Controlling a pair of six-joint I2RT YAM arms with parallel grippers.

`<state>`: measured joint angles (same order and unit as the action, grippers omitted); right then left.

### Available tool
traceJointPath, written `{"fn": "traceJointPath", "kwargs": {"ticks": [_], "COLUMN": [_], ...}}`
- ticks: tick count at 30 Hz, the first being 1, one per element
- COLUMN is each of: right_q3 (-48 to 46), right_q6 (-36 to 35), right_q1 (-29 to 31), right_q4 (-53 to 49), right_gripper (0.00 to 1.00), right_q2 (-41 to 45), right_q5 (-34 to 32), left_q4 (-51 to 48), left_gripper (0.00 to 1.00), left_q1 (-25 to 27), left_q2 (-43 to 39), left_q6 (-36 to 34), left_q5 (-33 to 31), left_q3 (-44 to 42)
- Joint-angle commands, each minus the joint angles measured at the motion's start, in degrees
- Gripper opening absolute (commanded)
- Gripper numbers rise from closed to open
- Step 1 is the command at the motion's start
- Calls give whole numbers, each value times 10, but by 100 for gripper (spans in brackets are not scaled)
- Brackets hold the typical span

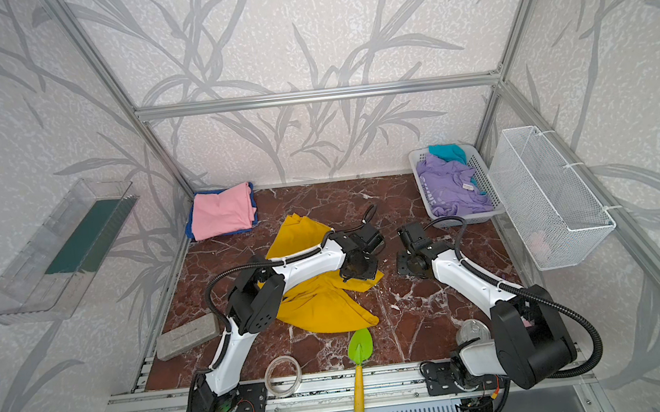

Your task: Fold and stack the t-shirts

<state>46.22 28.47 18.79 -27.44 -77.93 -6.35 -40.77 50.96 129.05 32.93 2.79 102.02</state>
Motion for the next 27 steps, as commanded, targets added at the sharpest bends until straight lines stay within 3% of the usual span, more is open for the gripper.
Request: {"fn": "traceJointPath", "kwargs": {"ticks": [1,8,11,15,20,27], "right_q3": [28,103,135,161,168,155], "right_q6": [-7,-42,-48,-47,-44,-39], "right_q1": [-3,-3,-3,-2,16,45], "right_q4": [15,14,20,31,45,47], "right_gripper": [62,61,61,61,57,52], "right_q2": [-22,-116,-161,-220,-248,-261], "right_q5": [3,56,99,138,168,172], "left_q4": [-39,-70,-34,3,41,62], "left_gripper": [0,0,0,0,0,15], "left_q1": [-13,-105,-156,-186,-218,-244], "left_q2": [-14,-156,-231,-295,-326,-375], "left_q6": [-11,-28,-27,-29,10,36], "left_q5": [18,44,19,-18,8,17], "left_q3": [41,88,37,-47,-142,-217]}}
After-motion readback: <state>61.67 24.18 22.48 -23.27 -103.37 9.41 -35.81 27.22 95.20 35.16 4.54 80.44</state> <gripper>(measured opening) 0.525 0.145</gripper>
